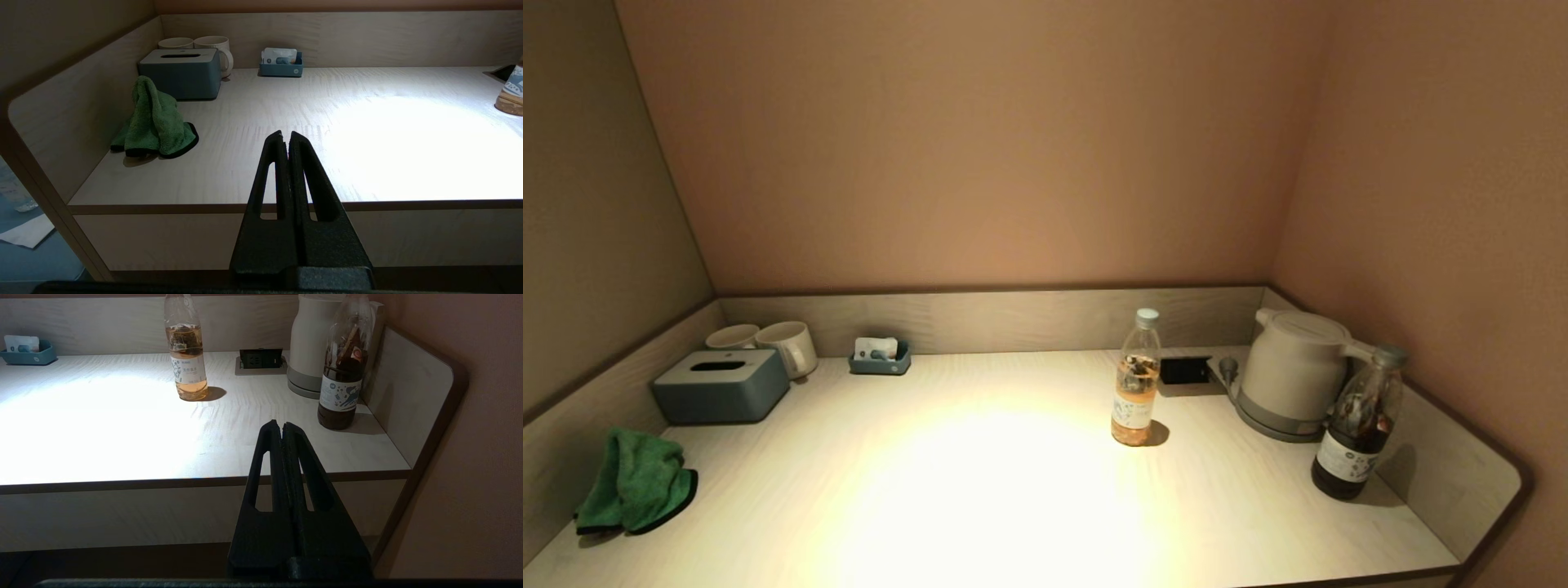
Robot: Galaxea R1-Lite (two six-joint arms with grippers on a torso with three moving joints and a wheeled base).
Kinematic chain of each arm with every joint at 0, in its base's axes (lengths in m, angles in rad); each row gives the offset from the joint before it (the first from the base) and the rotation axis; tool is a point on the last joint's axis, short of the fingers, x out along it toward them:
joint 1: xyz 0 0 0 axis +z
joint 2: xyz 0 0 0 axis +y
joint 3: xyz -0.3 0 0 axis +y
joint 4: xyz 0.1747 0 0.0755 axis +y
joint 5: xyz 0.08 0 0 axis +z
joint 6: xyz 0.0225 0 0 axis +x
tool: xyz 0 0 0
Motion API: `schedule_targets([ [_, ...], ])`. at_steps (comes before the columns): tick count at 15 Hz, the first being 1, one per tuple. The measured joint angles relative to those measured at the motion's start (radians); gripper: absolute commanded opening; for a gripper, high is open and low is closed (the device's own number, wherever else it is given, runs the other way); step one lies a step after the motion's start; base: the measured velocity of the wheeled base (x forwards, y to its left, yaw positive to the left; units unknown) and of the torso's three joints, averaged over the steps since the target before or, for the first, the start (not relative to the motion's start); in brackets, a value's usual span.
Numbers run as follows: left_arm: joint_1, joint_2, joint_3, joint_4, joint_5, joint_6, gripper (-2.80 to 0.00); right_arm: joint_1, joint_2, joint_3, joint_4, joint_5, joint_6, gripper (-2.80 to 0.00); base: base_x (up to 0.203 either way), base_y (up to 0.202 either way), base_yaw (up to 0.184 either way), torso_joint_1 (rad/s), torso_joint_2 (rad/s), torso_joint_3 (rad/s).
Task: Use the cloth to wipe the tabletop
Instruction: Pick up the tablecloth
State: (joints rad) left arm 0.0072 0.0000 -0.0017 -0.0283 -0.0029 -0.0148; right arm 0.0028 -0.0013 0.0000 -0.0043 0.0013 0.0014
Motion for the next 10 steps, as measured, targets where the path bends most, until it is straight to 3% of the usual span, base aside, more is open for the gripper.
schedule_targets([
  [10,0.0,0.0,0.0,0.0,0.001,0.0,-2.8,0.0,0.0,0.0,0.0,0.0,0.0,-2.8,0.0,0.0,0.0,0.0,0.0,0.0],
])
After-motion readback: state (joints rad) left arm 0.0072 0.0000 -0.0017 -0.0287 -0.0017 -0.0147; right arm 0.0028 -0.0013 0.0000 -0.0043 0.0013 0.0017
